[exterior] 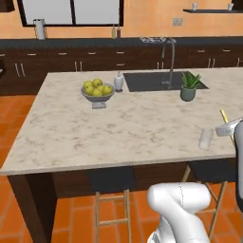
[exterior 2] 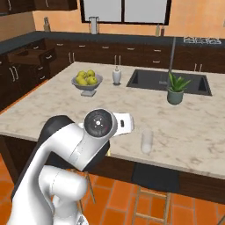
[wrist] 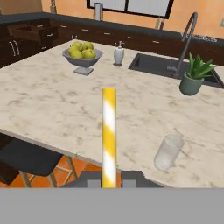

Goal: Take a straw from the drawer in front and place it inside the glass cup on the dining counter.

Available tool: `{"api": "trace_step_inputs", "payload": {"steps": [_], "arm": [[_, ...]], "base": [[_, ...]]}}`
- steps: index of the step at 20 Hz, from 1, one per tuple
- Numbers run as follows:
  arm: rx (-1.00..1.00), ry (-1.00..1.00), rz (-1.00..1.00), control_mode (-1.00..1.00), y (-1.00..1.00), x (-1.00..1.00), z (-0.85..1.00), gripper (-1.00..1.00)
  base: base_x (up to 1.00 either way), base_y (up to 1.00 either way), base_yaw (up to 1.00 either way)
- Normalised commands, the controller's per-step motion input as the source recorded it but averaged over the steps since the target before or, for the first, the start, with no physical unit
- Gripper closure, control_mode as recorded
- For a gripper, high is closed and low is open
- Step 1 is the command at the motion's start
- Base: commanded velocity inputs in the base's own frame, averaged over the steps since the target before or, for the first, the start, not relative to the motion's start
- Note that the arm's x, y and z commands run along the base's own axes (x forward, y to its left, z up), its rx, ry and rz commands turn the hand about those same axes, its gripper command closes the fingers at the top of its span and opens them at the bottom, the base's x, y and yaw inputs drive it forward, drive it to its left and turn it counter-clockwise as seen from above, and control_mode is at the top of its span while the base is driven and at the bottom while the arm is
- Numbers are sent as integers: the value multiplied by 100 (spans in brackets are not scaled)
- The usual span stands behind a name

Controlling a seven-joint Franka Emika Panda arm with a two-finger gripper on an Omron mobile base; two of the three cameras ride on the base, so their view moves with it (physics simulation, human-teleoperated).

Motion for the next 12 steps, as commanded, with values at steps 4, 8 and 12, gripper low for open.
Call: {"api": "trace_step_inputs", "payload": {"steps": [4,8,12], "arm": [[0,0,0,100,0,0,0,100],[0,0,0,100,0,0,0,100],[0,0,0,100,0,0,0,100]], "base": [[32,-39,14],[51,-17,-1],[55,-15,-7]]}}
